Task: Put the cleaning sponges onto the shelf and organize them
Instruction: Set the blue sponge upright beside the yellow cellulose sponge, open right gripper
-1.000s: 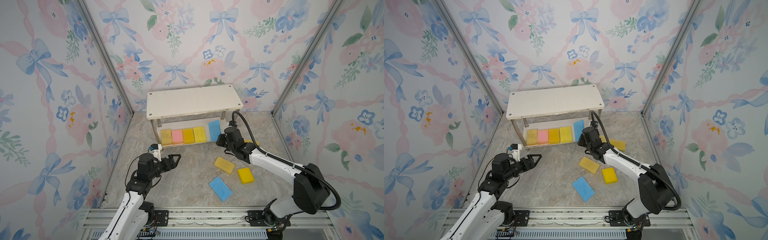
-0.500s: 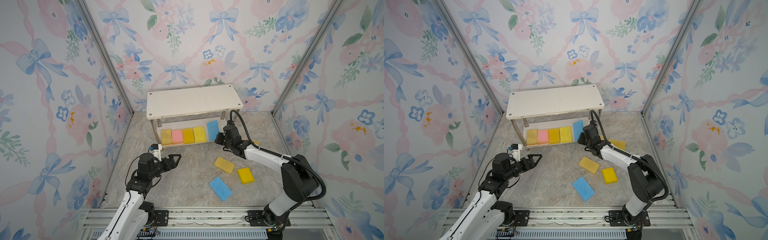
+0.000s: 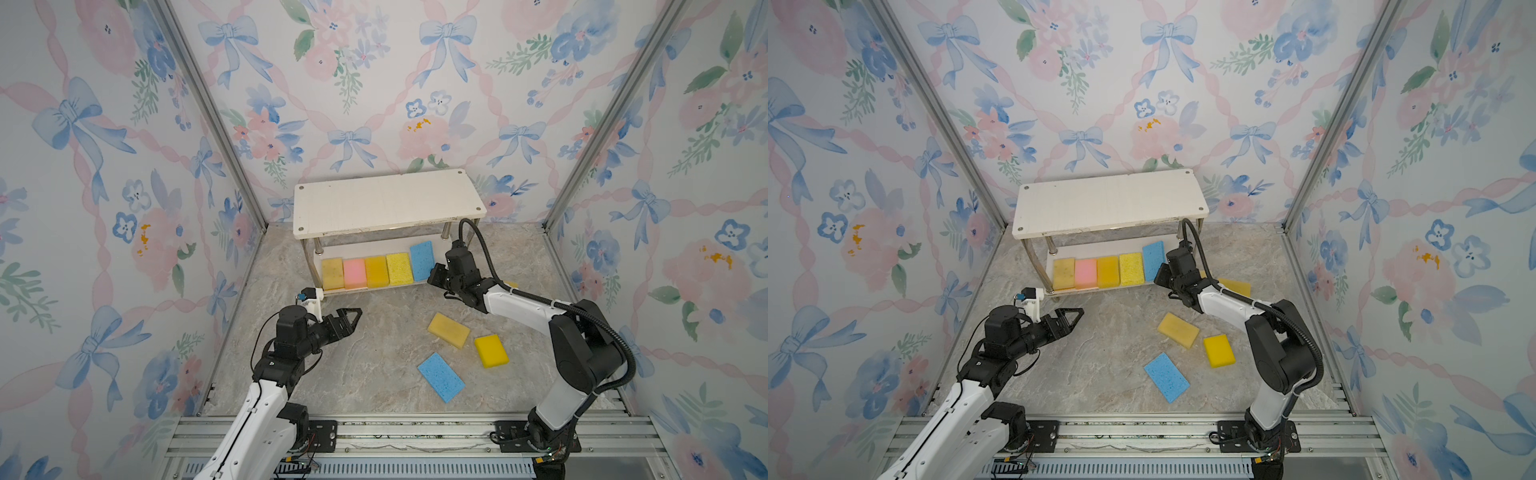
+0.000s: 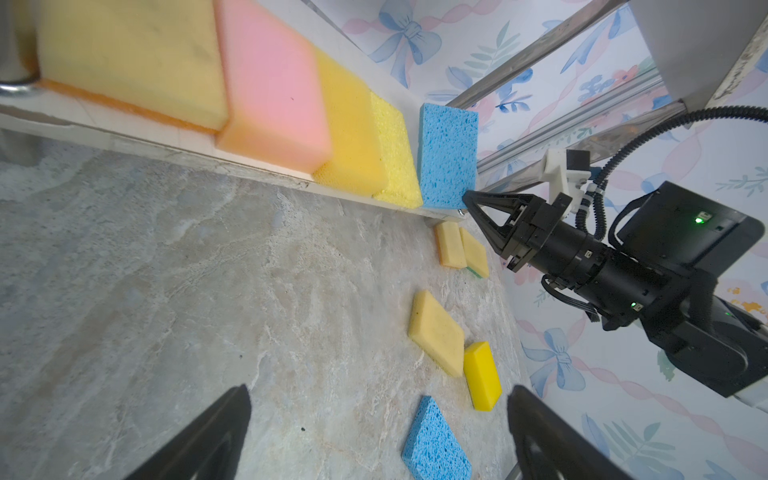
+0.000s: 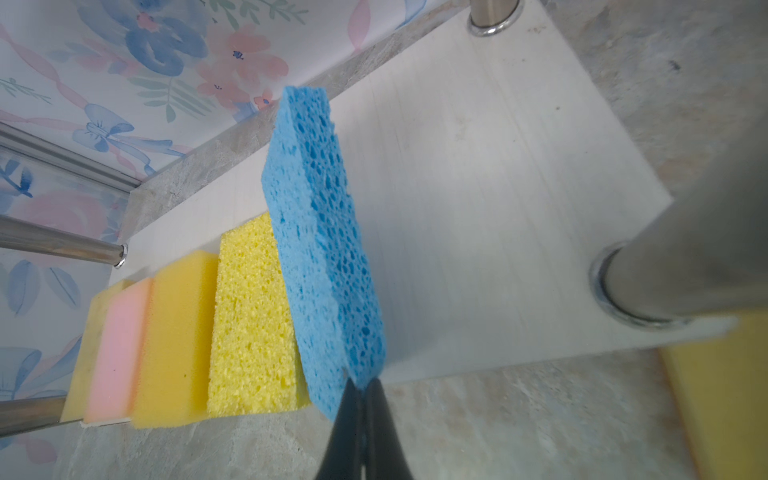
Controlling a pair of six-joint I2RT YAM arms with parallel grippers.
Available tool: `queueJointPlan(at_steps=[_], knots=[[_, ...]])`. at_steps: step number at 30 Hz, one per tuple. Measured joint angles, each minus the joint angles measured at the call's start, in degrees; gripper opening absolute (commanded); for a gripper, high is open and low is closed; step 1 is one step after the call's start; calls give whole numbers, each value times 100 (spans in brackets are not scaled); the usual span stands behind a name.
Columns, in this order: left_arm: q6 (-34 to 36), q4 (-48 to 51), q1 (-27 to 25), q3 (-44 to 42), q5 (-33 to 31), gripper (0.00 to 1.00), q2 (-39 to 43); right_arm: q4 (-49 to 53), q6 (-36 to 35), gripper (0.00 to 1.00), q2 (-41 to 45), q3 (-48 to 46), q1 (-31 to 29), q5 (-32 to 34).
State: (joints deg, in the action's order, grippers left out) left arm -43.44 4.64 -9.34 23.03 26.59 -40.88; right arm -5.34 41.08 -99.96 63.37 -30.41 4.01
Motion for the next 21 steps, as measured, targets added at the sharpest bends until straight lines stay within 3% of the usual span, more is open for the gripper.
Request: queueJointPlan(at_steps=[15, 18, 21], knots=[[44, -2, 39, -2, 24, 98, -85, 291, -197, 0, -168, 175, 118, -153], [44, 0, 59, 0, 26, 98, -136, 446, -262, 7, -168, 223, 146, -225], [44, -2, 74, 0, 26, 98, -133, 555, -295, 24, -168, 293, 192, -273]])
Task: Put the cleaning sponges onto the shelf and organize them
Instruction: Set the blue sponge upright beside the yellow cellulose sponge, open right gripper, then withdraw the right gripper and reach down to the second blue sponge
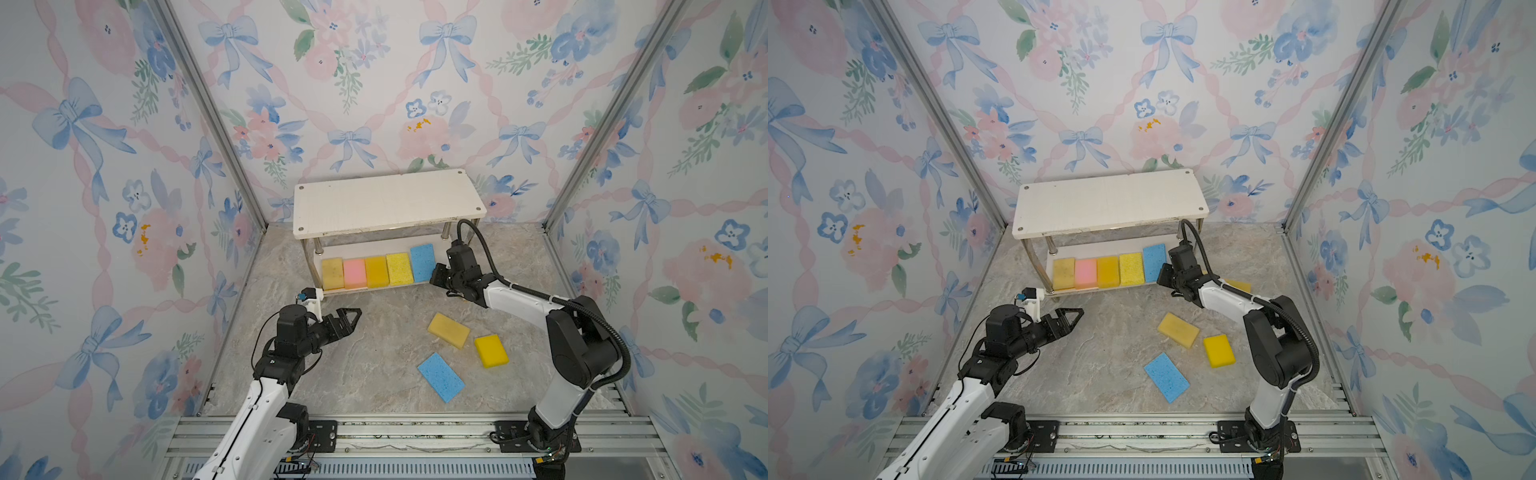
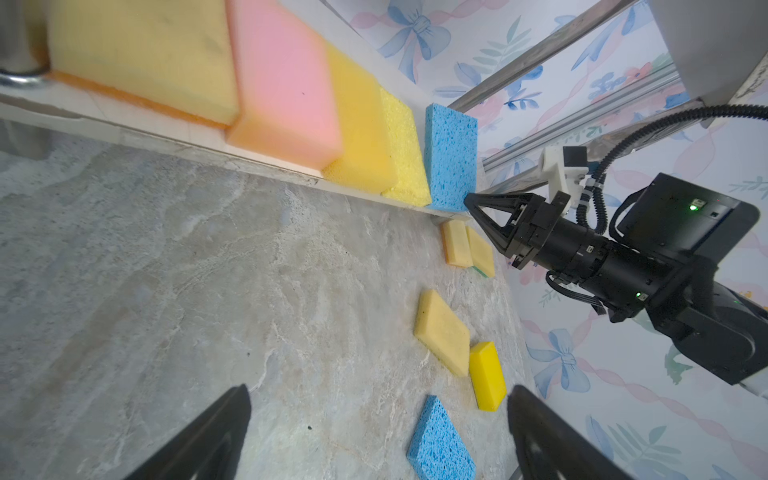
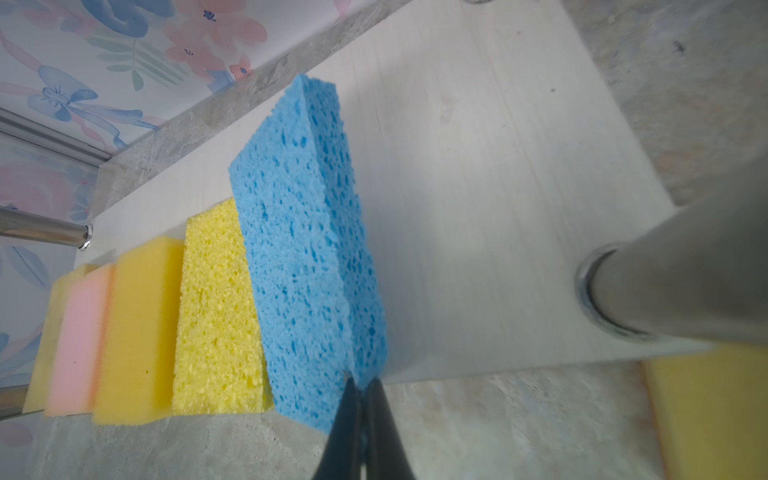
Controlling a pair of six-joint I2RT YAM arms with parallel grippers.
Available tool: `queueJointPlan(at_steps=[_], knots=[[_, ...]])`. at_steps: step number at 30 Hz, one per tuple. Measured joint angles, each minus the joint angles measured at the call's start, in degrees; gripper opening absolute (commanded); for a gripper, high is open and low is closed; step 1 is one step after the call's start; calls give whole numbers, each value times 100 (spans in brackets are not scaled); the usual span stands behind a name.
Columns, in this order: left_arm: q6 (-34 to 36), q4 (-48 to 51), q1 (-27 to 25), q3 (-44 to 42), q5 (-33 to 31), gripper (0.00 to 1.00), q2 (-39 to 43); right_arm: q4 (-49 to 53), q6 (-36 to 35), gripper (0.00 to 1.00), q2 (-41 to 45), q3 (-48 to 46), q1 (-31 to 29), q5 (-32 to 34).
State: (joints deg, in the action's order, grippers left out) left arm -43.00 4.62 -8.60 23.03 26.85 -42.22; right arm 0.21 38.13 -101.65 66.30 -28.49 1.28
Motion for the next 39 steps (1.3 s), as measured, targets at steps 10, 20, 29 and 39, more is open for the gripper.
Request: queueJointPlan(at_steps=[10, 20, 29, 39], knots=[[0, 2, 0, -2, 2, 98, 0, 136, -94, 44, 0, 35, 37, -46], [0, 0, 7, -2, 20, 98, 0, 234, -90, 54, 201, -79, -15, -72], [-50, -17, -48, -28, 332, 98, 0, 809, -177, 66, 1790, -968, -168, -319], [-758, -695, -1987, -470, -90, 98, -422, 3099, -833, 78, 2457, -1047, -302, -1075]])
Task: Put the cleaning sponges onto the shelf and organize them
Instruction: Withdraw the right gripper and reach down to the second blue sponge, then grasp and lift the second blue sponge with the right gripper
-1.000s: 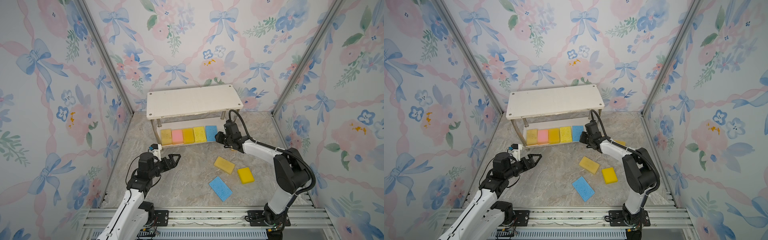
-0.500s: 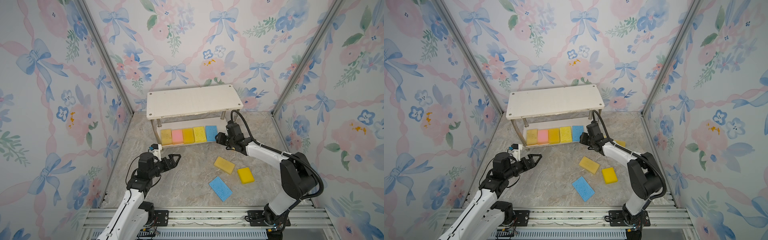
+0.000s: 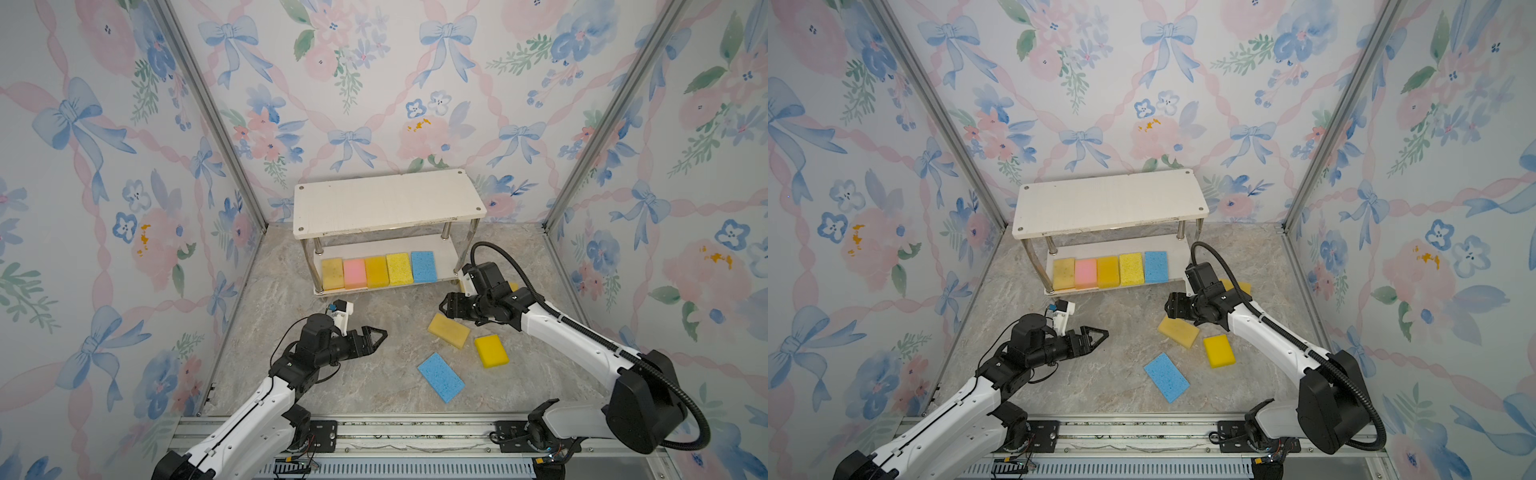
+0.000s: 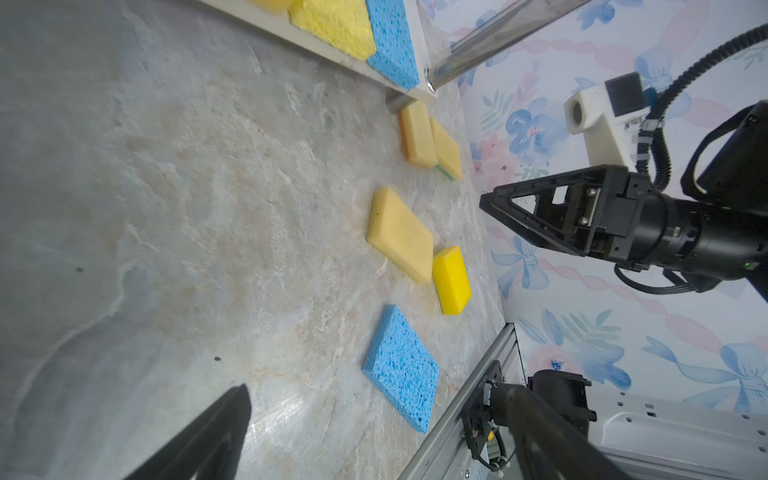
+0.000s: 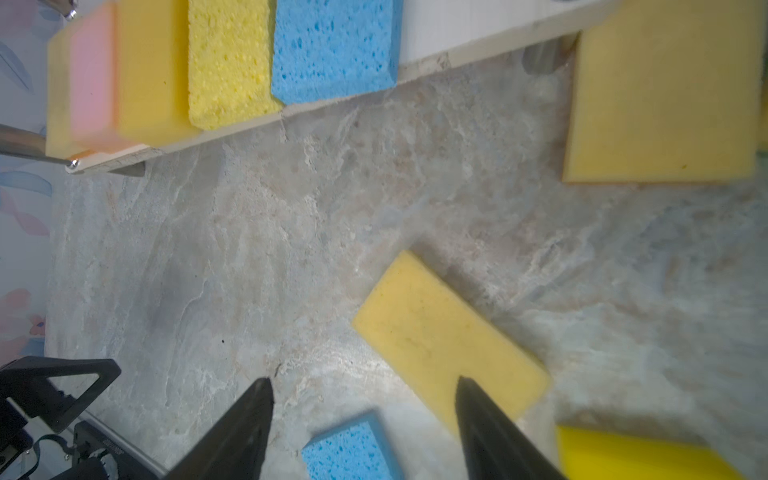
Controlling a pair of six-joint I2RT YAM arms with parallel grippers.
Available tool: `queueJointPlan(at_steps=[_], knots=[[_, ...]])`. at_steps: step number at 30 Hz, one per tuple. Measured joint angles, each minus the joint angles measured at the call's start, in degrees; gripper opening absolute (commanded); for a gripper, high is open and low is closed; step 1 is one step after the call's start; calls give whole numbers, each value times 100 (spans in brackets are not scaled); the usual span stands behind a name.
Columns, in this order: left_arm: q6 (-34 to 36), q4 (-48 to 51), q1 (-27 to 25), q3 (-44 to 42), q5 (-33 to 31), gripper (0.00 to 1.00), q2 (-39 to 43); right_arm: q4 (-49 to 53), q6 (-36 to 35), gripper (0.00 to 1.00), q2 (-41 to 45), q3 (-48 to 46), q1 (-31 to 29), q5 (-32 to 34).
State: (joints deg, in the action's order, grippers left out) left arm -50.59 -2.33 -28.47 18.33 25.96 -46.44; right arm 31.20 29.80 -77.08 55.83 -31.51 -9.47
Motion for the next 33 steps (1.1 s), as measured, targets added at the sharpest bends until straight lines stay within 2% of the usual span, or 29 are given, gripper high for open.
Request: queueJointPlan(at_steps=[4, 6, 12, 15, 25, 33], knots=[[-293, -339, -247, -177, -140, 98, -190, 780, -192, 88, 289, -127, -507, -125], [-387, -422, -267, -205, -219, 98, -170, 1043, -221, 99, 334, -229, -881, -129], [-544, -568, -267, -210, -385, 98, 103, 1386, -232, 97, 160, -380, -2124, 175], [-566, -566, -254, -210, -433, 98, 203, 1370, -251, 97, -2, -380, -2490, 345], [-566, -520, 68, -210, -354, 98, 433, 1316, -485, 97, -1209, -216, -2949, 892], [-564, -463, 332, -243, -155, 98, 546, 1311, -494, 99, -1379, -216, -2983, 1102]])
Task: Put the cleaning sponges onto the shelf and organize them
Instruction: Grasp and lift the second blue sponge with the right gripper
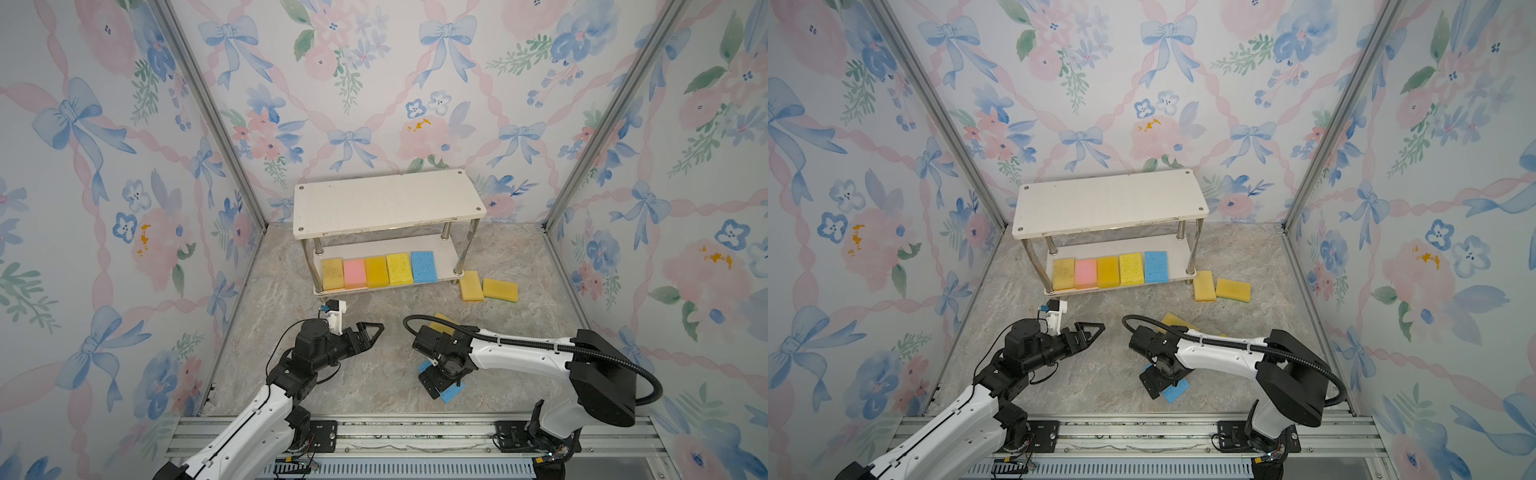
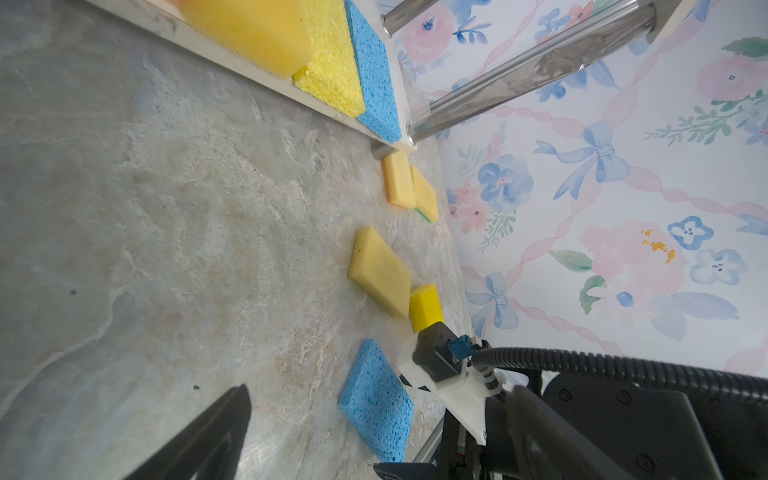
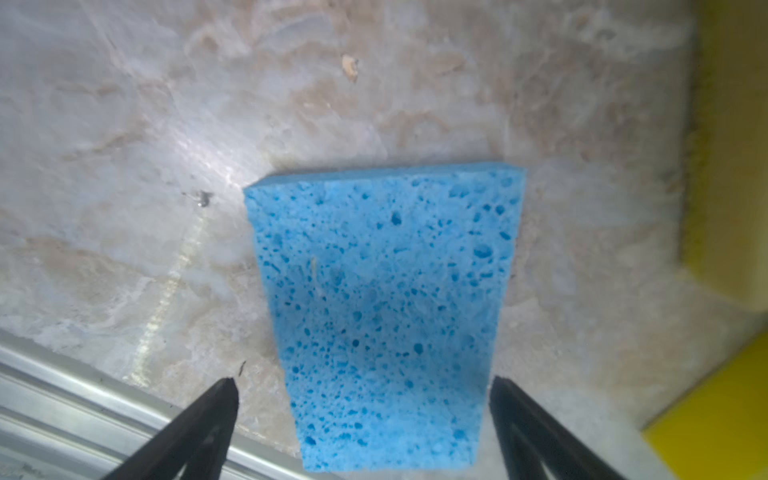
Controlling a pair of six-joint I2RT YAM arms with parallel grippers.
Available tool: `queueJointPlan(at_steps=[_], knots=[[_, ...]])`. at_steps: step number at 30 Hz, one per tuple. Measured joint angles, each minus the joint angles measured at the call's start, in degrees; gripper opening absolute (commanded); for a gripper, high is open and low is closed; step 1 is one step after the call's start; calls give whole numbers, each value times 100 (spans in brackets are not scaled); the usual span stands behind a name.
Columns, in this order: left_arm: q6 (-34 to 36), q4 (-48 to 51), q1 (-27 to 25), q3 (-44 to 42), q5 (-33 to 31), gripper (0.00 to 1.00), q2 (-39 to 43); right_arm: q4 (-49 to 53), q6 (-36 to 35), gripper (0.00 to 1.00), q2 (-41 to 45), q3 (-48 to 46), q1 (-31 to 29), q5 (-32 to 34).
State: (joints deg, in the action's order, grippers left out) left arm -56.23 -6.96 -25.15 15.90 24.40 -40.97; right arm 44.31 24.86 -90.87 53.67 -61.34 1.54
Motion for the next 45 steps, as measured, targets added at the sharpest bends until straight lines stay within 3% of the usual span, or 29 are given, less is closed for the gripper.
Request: queueJointPlan(at_steps=[6, 15, 21, 30, 38, 45], knots=[[0, 42, 33, 0, 74, 98, -17, -59, 4, 100, -85, -33, -17, 31], [0, 76, 44, 0, 114, 98, -22, -319, 55, 93, -111, -271, -15, 4], [0, 79, 44, 0, 114, 98, -39, -411, 87, 77, -50, -358, 17, 22], [0, 81, 44, 0, 114, 98, -98, -608, 138, 63, 175, -573, 28, 83], [-114, -46, -153, -70, 87, 98, -129, -535, 101, 63, 592, -468, 138, 83], [-570, -682, -588, -306, -111, 93, -437, -492, 9, 62, 793, 374, 393, -76]])
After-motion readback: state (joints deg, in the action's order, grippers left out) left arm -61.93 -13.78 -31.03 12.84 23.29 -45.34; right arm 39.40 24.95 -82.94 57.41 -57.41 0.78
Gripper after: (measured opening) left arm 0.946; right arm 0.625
